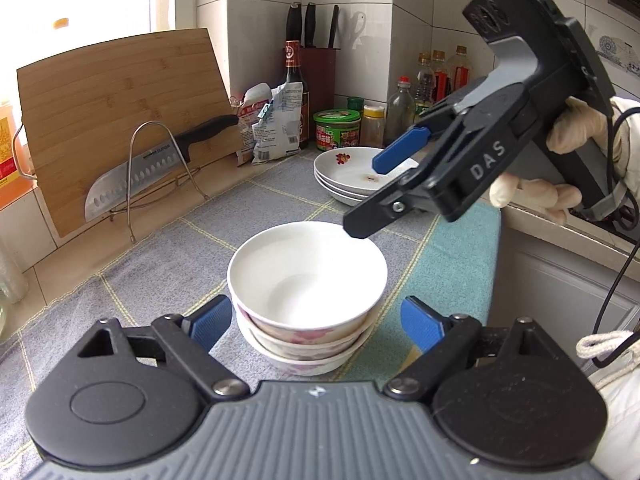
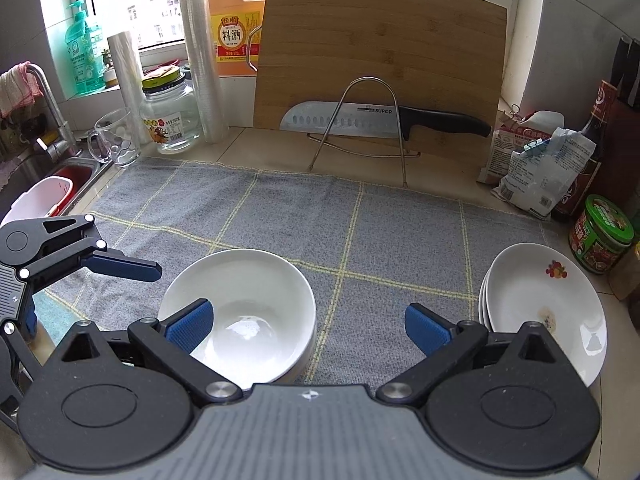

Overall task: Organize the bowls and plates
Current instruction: 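Lower the bowl into the nested bowls and open the right gripper, then move the right gripper to the three-bowl stack and grasp its rim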

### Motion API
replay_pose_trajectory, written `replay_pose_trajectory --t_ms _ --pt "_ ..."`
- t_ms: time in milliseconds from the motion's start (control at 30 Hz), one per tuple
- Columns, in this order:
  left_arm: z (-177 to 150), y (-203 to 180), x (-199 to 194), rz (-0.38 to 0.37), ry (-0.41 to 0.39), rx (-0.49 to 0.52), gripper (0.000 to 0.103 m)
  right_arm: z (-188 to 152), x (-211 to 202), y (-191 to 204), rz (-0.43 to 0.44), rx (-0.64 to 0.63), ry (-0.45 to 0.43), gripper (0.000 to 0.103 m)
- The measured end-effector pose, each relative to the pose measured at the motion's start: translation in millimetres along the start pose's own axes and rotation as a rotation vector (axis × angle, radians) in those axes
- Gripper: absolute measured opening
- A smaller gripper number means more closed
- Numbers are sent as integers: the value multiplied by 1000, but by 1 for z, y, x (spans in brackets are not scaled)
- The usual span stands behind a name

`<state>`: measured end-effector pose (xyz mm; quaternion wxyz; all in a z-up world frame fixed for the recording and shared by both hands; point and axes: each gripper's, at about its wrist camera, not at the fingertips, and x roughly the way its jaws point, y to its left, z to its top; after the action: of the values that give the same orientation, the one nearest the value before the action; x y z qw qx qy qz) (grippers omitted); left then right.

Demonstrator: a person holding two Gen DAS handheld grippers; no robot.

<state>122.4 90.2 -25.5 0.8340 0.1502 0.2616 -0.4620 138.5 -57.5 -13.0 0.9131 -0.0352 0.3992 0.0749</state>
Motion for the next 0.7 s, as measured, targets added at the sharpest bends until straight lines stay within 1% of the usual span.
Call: replay_pose_trajectory --t_ms 133,267,367,533,633,700 --pt "-13 12 4 35 59 -10 92 -14 -13 3 15 -5 -21 103" --pt "-29 18 16 42 130 -25 92 -31 -14 8 33 -7 6 103" --pt "-36 17 25 43 166 -24 92 -47 -2 10 26 -7 64 103" --pt "-40 13 41 75 218 -49 92 -68 26 7 38 -33 127 103" --pt "-40 13 47 103 246 -91 92 -72 46 3 33 -76 160 103" --pt "-40 10 52 123 263 -99 92 -71 57 -1 47 -102 177 103"
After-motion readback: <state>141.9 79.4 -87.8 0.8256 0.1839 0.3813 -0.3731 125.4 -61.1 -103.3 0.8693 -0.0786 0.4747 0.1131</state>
